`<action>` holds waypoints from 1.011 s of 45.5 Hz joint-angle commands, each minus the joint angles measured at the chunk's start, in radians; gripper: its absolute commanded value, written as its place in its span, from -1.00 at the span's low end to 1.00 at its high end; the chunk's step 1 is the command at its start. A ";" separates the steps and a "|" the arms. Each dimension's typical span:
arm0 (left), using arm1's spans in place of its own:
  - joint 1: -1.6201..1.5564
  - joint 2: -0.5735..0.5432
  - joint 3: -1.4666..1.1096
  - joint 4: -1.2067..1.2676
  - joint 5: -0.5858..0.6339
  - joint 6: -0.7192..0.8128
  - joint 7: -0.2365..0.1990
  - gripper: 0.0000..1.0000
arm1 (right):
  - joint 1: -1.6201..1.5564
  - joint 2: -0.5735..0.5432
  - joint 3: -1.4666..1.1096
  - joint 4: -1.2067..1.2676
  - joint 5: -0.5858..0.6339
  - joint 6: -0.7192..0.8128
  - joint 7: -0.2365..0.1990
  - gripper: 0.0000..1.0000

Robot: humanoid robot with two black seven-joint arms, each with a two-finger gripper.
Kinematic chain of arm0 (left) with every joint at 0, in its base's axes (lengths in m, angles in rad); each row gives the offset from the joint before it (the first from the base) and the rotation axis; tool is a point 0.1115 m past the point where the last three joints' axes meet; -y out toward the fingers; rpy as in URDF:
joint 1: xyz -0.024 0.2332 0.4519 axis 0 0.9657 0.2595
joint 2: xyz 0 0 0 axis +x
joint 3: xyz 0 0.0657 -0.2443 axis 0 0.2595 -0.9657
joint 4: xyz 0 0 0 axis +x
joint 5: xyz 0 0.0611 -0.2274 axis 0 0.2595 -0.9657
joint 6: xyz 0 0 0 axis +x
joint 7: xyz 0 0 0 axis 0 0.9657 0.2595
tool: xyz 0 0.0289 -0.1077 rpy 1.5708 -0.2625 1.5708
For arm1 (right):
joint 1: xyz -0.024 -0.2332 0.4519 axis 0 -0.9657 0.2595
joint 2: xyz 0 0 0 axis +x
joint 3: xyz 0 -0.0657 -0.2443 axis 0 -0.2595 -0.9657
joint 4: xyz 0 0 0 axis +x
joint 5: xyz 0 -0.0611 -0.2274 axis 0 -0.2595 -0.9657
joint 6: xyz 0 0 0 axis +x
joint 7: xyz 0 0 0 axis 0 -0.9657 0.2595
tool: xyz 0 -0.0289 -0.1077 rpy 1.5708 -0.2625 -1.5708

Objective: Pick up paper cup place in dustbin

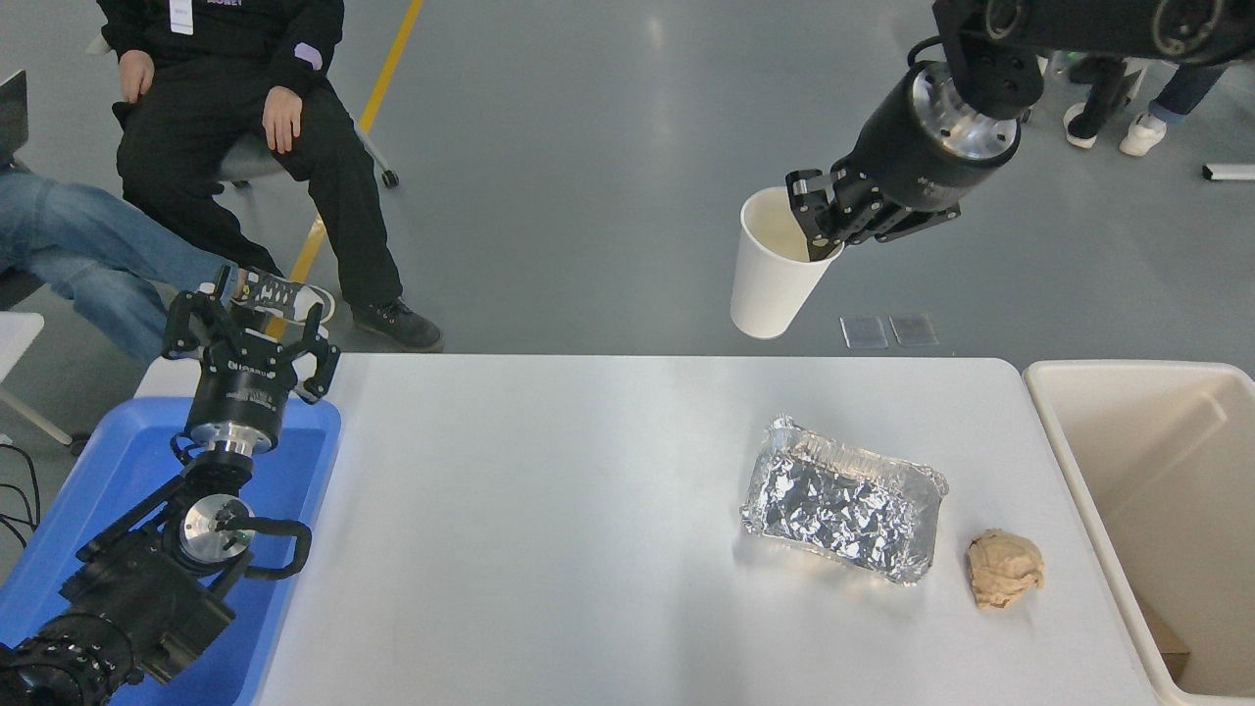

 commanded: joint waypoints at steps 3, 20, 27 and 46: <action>0.000 0.000 0.000 0.000 0.000 0.001 0.000 0.98 | 0.033 -0.023 -0.015 0.022 -0.008 0.002 -0.002 -1.00; 0.000 -0.001 0.002 0.000 -0.002 0.001 0.000 0.98 | -0.294 -0.341 -0.141 -0.269 -0.021 0.002 -0.006 -1.00; 0.000 0.000 0.000 0.000 -0.002 0.001 0.000 0.98 | -0.503 -0.444 -0.138 -0.504 -0.021 0.002 -0.006 -1.00; 0.000 0.000 0.000 0.000 0.000 0.001 -0.002 0.98 | -1.131 -0.580 0.143 -0.848 -0.012 -0.096 -0.005 -1.00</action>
